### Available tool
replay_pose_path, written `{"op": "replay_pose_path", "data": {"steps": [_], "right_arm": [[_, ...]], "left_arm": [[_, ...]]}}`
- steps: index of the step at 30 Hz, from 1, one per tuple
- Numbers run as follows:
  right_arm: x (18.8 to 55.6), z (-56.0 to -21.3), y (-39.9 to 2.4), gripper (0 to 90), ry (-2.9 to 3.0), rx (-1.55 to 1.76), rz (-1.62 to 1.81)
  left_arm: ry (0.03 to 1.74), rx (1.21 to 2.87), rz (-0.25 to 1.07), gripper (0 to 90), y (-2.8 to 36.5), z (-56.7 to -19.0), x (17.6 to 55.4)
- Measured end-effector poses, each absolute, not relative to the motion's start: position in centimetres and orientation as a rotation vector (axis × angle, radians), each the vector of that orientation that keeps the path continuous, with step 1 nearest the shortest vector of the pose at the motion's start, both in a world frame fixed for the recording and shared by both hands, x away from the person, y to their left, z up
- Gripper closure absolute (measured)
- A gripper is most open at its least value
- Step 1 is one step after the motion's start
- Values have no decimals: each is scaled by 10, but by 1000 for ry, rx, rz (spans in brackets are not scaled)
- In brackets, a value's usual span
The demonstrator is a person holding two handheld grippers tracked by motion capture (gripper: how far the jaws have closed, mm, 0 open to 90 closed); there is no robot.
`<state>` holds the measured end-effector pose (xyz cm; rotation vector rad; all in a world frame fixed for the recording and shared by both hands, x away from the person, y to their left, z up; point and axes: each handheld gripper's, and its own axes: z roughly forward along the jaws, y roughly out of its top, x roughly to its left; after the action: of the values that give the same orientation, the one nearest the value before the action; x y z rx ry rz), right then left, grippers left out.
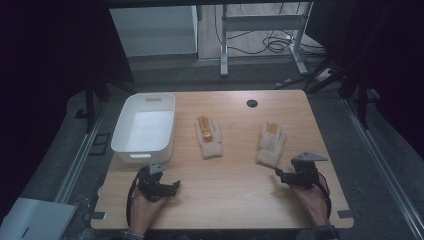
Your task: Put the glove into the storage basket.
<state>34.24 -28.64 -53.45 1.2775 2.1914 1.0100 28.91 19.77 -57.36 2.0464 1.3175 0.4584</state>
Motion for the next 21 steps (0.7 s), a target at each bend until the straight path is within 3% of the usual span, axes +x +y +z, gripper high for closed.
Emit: {"op": "replay_pose_path", "data": {"steps": [9,21], "right_arm": [[367,-526,-279,268,2202,1283,1022],[402,-523,-265,375,2210,1249,1006]], "left_arm": [[1318,2046,458,14,198,-574,289],[1317,2047,459,14,198,-574,289]]}}
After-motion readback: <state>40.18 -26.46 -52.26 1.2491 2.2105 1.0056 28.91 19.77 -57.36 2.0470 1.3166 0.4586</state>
